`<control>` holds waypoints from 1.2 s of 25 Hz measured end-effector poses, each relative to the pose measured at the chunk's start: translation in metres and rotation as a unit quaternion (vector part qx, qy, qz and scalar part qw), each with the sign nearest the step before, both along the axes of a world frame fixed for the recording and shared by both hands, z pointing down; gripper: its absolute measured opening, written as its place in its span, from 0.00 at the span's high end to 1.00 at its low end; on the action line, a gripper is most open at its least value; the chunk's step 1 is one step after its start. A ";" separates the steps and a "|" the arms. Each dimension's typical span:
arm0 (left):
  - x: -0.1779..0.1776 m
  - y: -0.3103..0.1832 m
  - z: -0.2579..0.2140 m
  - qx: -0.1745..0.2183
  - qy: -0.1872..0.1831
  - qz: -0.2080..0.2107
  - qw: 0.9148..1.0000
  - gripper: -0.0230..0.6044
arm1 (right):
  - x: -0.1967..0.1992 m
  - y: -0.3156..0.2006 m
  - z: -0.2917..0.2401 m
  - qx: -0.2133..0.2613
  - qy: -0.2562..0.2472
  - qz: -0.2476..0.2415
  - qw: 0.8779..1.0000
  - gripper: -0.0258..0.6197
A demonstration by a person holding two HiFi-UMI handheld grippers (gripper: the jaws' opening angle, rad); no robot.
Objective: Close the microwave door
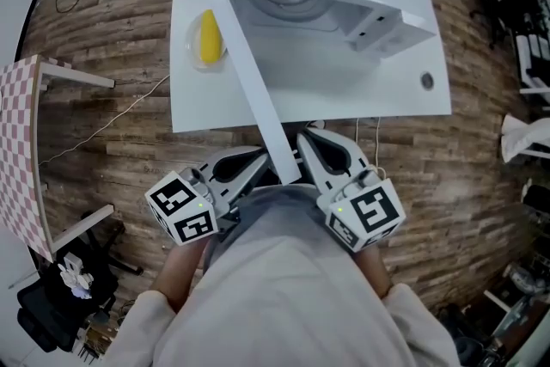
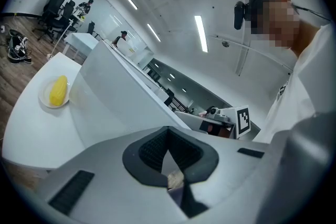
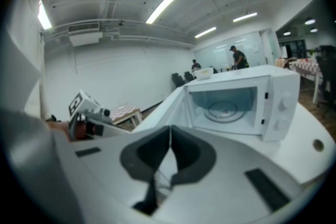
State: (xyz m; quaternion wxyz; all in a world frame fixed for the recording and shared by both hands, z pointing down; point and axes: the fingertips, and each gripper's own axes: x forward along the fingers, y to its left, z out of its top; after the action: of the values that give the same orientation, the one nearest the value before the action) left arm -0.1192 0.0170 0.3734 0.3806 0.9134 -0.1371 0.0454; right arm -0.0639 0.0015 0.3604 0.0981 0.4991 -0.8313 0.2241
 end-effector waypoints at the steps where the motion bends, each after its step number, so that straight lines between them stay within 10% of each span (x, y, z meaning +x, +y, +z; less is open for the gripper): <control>1: 0.002 0.000 0.000 -0.003 0.002 0.002 1.000 0.94 | 0.002 0.000 0.000 -0.001 0.000 0.001 1.000 0.92; 30: 0.057 -0.001 -0.012 -0.002 0.016 0.057 0.998 0.94 | 0.063 0.001 -0.005 0.002 -0.001 0.071 0.997 0.92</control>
State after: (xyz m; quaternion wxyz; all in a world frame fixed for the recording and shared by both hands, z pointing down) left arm -0.0624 0.0156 0.3614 0.3816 0.9195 -0.0785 0.0524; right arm -0.0011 0.0029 0.3553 0.0806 0.5571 -0.7941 0.2293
